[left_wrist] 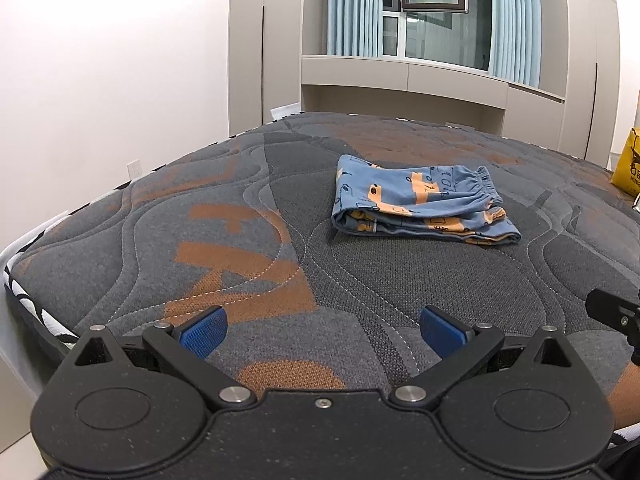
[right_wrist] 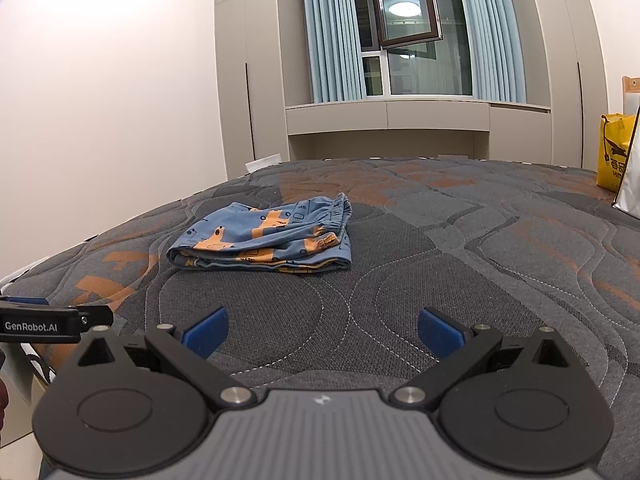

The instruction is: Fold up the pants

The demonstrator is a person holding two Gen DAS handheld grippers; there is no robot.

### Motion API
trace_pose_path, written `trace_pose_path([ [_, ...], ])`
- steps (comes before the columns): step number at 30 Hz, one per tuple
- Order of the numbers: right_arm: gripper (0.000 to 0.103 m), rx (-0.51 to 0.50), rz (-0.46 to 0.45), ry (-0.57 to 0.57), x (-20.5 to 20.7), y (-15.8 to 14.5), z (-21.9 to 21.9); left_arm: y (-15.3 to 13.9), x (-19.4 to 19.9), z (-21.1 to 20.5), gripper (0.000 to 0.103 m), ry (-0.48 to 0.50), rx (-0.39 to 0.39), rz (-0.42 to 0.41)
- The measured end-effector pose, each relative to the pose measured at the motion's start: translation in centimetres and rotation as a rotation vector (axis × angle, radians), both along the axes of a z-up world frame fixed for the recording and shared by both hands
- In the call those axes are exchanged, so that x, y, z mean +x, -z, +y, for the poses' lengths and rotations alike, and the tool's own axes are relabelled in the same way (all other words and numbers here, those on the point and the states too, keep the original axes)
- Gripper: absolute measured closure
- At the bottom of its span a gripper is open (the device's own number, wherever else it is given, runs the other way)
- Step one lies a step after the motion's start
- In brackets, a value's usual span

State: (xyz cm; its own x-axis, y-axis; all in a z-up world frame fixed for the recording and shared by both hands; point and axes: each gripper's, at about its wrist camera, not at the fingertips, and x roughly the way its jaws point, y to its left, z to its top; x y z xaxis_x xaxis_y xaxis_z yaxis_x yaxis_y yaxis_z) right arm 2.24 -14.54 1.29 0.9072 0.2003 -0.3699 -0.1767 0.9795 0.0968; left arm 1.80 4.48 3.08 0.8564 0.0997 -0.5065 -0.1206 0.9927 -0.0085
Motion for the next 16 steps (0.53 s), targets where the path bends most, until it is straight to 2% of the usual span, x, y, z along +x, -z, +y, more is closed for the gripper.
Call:
trace_pose_path([
  [16, 0.0, -0.001, 0.006, -0.001, 0.19, 0.29, 0.07, -0.51, -0.34, -0.44, 0.001, 0.015, 0.012, -0.017],
])
